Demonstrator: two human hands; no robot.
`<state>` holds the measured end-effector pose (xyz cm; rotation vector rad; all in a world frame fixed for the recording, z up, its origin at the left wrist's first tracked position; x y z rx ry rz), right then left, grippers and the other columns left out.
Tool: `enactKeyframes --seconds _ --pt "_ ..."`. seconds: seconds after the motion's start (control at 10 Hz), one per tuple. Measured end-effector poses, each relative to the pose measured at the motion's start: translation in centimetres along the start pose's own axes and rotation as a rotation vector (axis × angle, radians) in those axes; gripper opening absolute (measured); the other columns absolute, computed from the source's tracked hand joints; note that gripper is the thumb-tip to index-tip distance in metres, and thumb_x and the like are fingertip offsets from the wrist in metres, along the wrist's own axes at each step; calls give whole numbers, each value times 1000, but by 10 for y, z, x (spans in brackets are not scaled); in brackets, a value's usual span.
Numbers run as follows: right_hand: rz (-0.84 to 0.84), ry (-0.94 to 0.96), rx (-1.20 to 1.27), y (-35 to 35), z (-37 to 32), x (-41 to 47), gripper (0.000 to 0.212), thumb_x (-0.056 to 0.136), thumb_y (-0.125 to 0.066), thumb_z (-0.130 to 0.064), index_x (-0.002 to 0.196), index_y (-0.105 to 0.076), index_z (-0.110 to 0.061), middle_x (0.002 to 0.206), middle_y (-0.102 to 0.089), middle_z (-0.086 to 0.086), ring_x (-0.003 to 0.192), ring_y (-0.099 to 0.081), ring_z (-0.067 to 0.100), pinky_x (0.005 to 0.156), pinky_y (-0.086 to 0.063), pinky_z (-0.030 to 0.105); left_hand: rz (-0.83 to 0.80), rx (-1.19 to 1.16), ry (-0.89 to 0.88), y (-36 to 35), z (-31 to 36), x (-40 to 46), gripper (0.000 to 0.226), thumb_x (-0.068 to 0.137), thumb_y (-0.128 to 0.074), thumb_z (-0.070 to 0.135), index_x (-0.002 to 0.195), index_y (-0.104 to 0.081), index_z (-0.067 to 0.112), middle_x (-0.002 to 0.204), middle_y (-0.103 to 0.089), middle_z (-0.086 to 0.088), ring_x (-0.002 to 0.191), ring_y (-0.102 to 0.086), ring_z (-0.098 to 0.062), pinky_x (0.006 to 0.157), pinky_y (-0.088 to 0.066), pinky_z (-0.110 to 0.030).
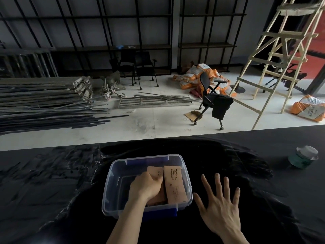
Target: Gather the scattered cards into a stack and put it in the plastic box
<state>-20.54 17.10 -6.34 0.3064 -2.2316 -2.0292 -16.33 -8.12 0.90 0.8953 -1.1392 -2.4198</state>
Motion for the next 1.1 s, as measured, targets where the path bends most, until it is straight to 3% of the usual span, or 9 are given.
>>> enactKeyframes --seconds 0.1,0.2,0.3,0.4,0.6,0.8,0.9,1.0,1.1 --pt "8 2 13 1 0 0 85 84 5 -84 160 5 -46 174 6 8 157 16 33 123 5 65 -14 -23 -9 -1 2 0 36 97 -51 56 97 -66 23 76 -58 12 65 -51 -3 54 -36 -23" --pt "-7 4 -3 0 -1 0 85 83 8 -84 160 8 -46 174 9 7 156 19 33 123 6 64 -7 -96 9 -2 1 3 39 96 -52 54 104 -69 21 76 -58 12 68 -53 -5 67 -43 -28" --pt "1 6 2 0 -1 0 86 83 8 -84 160 6 -46 174 7 8 156 18 33 123 7 64 -13 -126 26 -6 1 5 47 96 -53 54 115 -70 15 94 -65 4 89 -60 -18 85 -48 -32" --pt "1 8 8 1 -1 0 86 84 7 -83 161 5 -45 174 6 8 156 18 34 123 7 64 -49 -154 35 -11 2 6 54 95 -52 56 126 -68 14 125 -68 -7 121 -59 -27 107 -47 -44" --pt "18 15 1 -3 2 0 84 86 6 -84 161 6 -45 174 8 7 156 20 33 122 9 65 -93 -241 55 -13 7 6 50 94 -56 53 125 -67 16 133 -65 -7 128 -55 -29 111 -45 -48" --pt "-28 12 22 -2 2 2 85 85 8 -84 161 3 -46 174 4 7 157 16 34 122 11 64 -91 -167 16 -4 8 0 58 95 -53 57 131 -63 13 108 -67 1 105 -61 -23 90 -47 -34" --pt "-76 6 109 4 2 3 85 84 8 -83 161 0 -47 174 6 5 156 19 32 122 13 63 -22 -89 -42 14 2 -10 74 94 -48 64 146 -49 11 146 -58 -8 131 -57 -27 96 -47 -34" --pt "-108 -43 216 21 2 12 81 87 -5 -81 160 -18 -47 174 -6 3 159 6 30 124 2 62 104 -35 -180 42 -7 -19 75 92 -47 67 150 -46 20 150 -56 -3 133 -57 -23 104 -51 -38" --pt "-26 -19 233 58 -6 21 79 90 -14 -78 158 -30 -41 171 -25 6 157 -16 29 126 -15 53 289 174 -306 73 -13 -34 72 88 -47 71 147 -47 29 145 -56 4 130 -56 -19 99 -51 -37"
Point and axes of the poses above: each hand's wrist, its own x-axis towards the middle knuckle, its own y-axis out of the back of the hand, z = x × y, the point moved 3 cm from there along x, towards the middle knuckle
